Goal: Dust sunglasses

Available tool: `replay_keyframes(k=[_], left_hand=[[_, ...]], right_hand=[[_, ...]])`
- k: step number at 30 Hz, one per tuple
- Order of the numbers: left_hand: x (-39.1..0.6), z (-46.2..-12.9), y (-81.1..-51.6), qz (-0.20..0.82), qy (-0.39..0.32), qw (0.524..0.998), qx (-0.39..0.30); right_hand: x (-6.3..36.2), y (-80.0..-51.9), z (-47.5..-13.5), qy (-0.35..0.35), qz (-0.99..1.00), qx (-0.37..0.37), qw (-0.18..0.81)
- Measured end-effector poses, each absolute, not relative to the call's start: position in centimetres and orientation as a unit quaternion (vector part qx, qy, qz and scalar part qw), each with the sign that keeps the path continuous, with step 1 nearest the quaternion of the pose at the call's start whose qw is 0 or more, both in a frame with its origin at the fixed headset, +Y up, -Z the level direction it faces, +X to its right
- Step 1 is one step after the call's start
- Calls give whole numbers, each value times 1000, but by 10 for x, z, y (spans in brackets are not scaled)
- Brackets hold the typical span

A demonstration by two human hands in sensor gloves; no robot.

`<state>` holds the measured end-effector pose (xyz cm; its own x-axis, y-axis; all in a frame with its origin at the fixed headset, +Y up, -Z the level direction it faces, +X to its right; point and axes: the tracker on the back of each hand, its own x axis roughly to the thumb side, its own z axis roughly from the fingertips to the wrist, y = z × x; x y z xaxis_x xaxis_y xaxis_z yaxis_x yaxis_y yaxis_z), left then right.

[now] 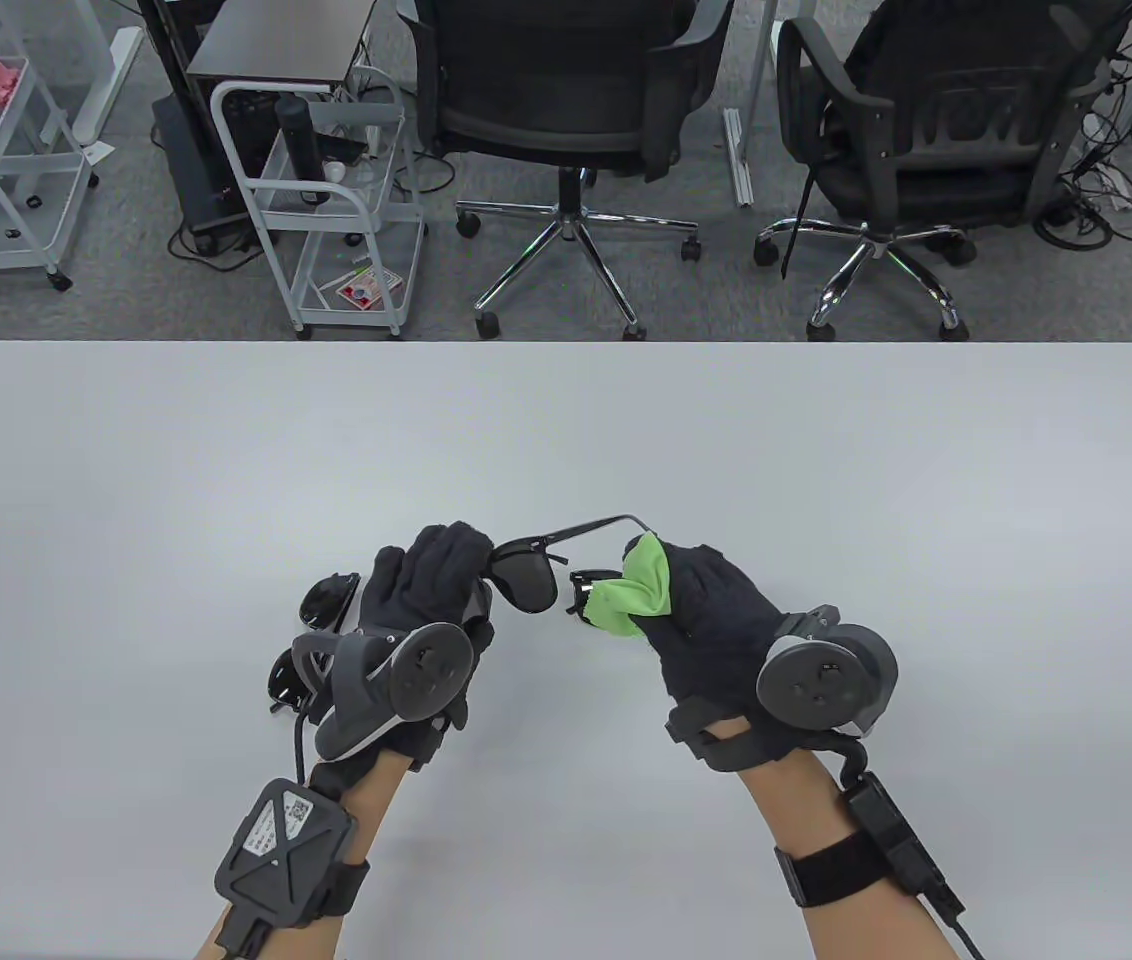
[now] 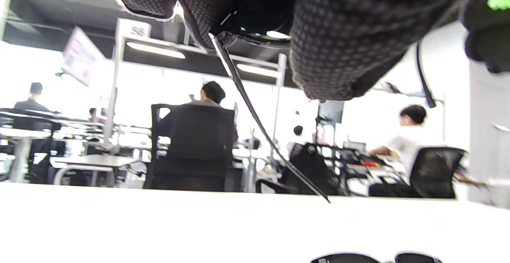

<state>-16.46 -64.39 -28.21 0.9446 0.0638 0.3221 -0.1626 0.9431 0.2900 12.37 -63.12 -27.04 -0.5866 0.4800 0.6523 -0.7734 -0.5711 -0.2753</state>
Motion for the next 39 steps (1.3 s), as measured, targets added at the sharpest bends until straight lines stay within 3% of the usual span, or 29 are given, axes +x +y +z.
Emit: replay_keyframes(k=[4, 8, 20, 28, 39], left_hand=[[-161, -282, -649, 3, -207, 965, 163], [-156, -279, -650, -22, -228, 958, 172], [-136, -264, -647, -127, -277, 928, 214], [-107, -237, -639, -67, -351, 906, 226], [-115, -246, -634, -44, -312, 915, 251]], right_hand=[[124, -629, -274, -241, 863, 299, 328], [112, -633, -278, -144, 869, 358, 309], [84, -643, -282, 99, 798, 433, 408], [89, -651, -287, 92, 826, 409, 376], [102, -655, -296, 106, 827, 383, 397]])
